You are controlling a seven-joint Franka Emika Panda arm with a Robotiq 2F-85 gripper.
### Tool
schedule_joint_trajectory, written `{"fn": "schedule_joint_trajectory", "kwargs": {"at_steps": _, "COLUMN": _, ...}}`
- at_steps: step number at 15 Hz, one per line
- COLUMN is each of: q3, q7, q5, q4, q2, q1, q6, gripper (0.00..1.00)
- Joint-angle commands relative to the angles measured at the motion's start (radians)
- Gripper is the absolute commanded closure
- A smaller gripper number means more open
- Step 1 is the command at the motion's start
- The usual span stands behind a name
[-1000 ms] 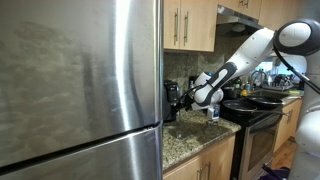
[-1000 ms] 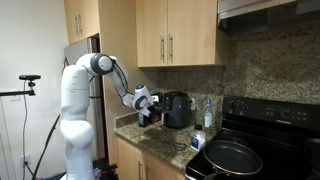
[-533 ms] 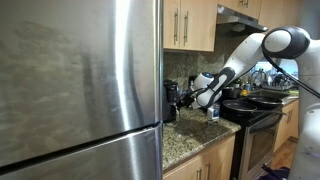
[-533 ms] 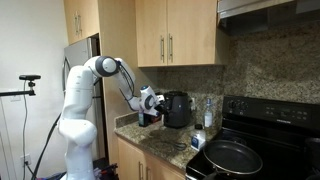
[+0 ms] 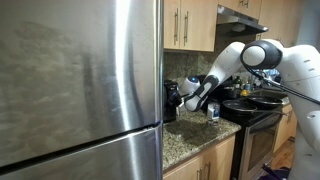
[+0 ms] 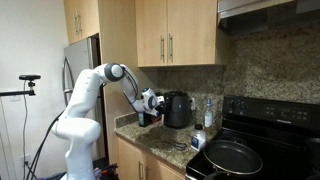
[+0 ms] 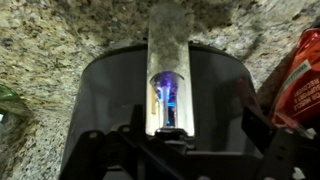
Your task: Open the airfryer
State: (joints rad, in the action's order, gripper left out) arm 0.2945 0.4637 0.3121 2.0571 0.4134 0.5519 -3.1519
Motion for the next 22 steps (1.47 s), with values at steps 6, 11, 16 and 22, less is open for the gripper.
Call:
{"fn": "schedule_joint_trajectory", "kwargs": {"at_steps": 6, "q3": 0.146, "q7": 0.083, "q5": -0.019, "q4": -0.059, "q2": 0.067, "q1": 0.121, "q6": 0.048, "gripper": 0.53}}
{"fn": "schedule_joint_trajectory", "kwargs": {"at_steps": 11, "q3": 0.155, "q7": 0.094, "q5": -0.032, "q4": -0.030, "q2": 0.032, "q1": 0.118, "q6": 0.091, "gripper": 0.84}}
{"fn": "schedule_joint_trajectory", "kwargs": {"at_steps": 16, "q3": 0.238, "q7": 0.131, "q5": 0.008, "q4": 0.022, "q2": -0.050, "q1": 0.200, "q6": 0.268, "gripper": 0.84}}
{"fn": "schedule_joint_trajectory", "kwargs": {"at_steps": 22, "q3": 0.087, "q7": 0.185, "q5": 0.076, "q4": 0.083, "q2": -0.181, "q1": 0.054, "q6": 0.487, "gripper": 0.84}}
